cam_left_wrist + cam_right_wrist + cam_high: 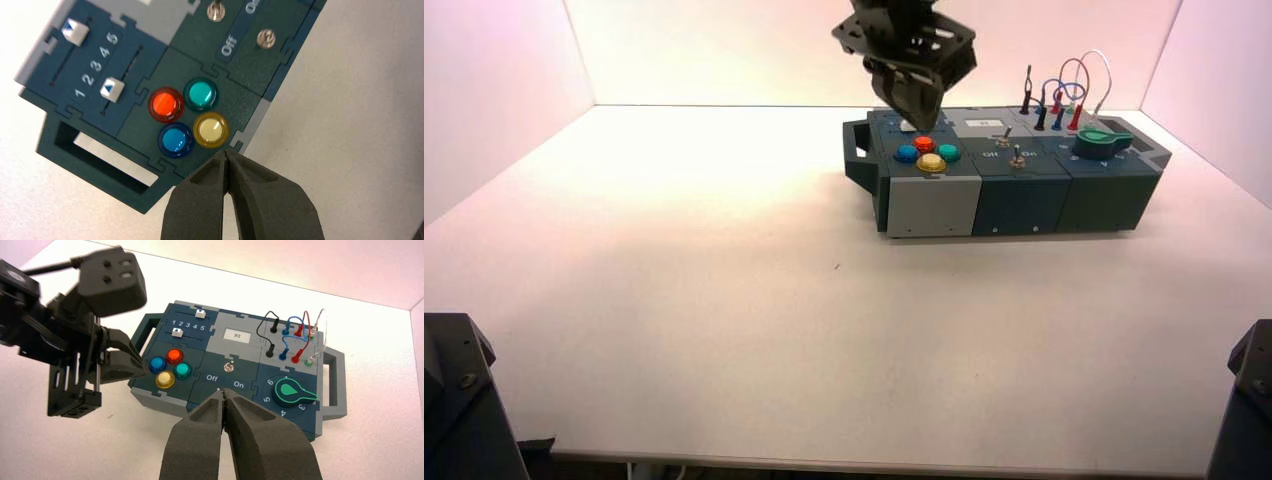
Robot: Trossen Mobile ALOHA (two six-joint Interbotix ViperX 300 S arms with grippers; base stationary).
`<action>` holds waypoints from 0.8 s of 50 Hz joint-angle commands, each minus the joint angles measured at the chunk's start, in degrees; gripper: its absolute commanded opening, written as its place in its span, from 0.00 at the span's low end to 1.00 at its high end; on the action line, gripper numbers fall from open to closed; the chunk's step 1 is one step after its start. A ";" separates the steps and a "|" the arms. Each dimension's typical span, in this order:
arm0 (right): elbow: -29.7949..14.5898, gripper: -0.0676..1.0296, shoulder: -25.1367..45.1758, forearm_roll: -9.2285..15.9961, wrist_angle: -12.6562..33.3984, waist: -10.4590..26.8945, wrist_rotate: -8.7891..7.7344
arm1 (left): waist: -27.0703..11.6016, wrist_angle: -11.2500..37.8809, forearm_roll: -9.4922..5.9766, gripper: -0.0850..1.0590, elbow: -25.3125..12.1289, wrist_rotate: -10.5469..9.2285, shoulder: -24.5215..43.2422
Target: Push the yellow button with the left gripper.
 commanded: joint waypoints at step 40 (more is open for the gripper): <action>-1.41 0.04 0.26 0.09 -0.26 -0.44 0.18 | -0.44 0.26 0.09 0.05 -4.83 0.53 2.90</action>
